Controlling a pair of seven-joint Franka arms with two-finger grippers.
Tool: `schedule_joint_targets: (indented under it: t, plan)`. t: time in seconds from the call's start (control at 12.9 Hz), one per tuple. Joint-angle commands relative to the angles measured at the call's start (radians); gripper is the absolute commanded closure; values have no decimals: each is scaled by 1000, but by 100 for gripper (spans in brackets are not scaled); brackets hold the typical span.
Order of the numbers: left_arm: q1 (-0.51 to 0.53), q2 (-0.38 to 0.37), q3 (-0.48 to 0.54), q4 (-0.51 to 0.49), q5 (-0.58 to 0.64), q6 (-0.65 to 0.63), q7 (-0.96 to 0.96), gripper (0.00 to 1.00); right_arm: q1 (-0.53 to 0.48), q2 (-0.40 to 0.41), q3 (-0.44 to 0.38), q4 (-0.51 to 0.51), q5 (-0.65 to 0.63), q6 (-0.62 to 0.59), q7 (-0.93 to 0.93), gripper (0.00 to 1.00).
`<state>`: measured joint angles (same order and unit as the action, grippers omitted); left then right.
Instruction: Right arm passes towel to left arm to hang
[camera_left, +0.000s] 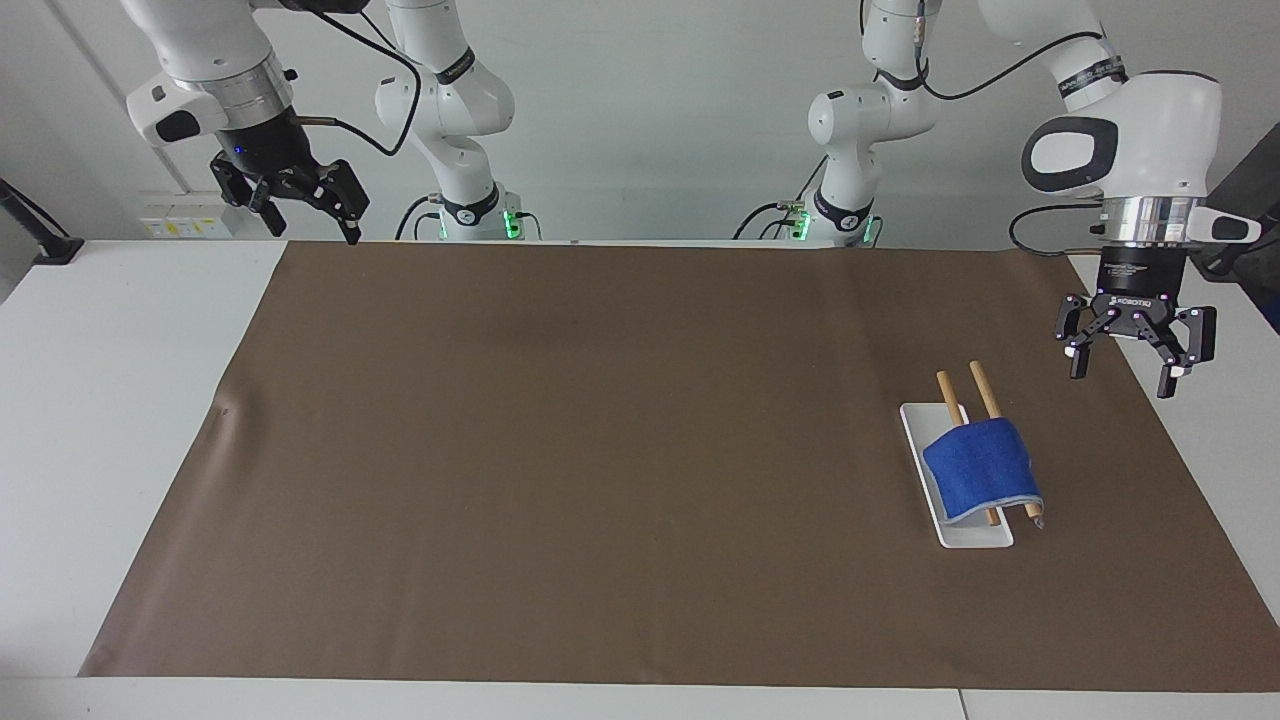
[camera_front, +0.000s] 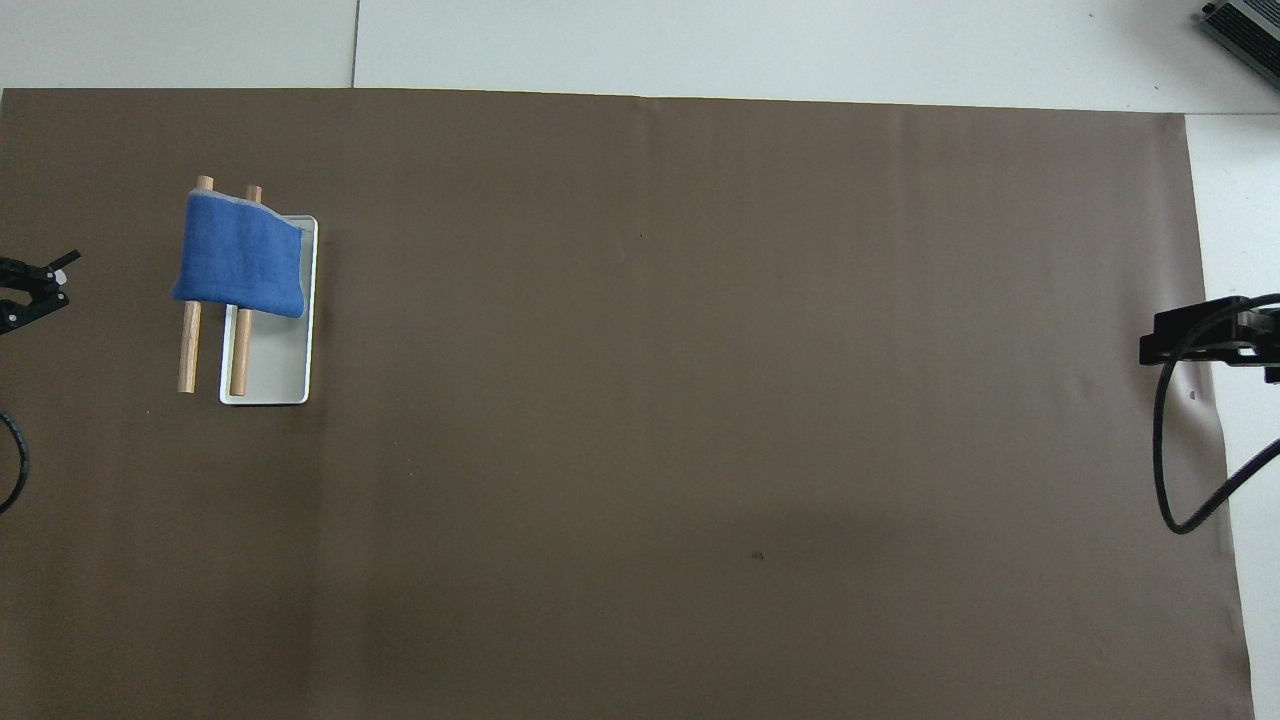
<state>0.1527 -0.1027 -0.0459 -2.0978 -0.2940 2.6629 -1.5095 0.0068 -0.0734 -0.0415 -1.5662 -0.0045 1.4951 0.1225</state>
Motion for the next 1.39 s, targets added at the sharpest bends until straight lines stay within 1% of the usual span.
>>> schedule_joint_targets:
  t: [0.0,0.08,0.23,0.39,0.46,0.54,0.7,0.93,1.01,1.16,1.31]
  plan:
    - [-34,12,-3,93,108,-164,101,0,-10,-11,5,-12,-5,-7,-20,0]
    - [-79,15,-2,108,110,-191,150,0,-11,-11,5,-12,-5,-9,-20,0]
    - [-131,17,-2,131,111,-257,283,0,-10,-11,5,-12,-5,-9,-20,0]
    - [-185,20,-2,156,114,-290,411,0,-11,-11,5,-12,-5,-9,-20,0]
    - [-209,30,-2,179,139,-325,457,0,-11,-11,5,-12,-5,-9,-21,0]
    - [-228,35,-3,200,197,-359,522,0,-7,-11,6,-12,3,-9,-20,0]
    - [-242,60,-3,263,257,-421,676,0,-7,-12,12,-12,8,-9,-20,0]
    - [-236,113,-3,419,320,-584,1065,0,-19,-11,5,-12,8,-9,-18,0]
    - [-232,130,-2,464,326,-635,1160,0,-19,-11,5,-12,8,-9,-18,0]
    - [-225,146,0,548,328,-756,1280,0,-19,-12,5,-12,8,-9,-20,0]
    - [-226,129,4,561,326,-868,1380,0,-19,-11,5,-12,8,-9,-20,0]
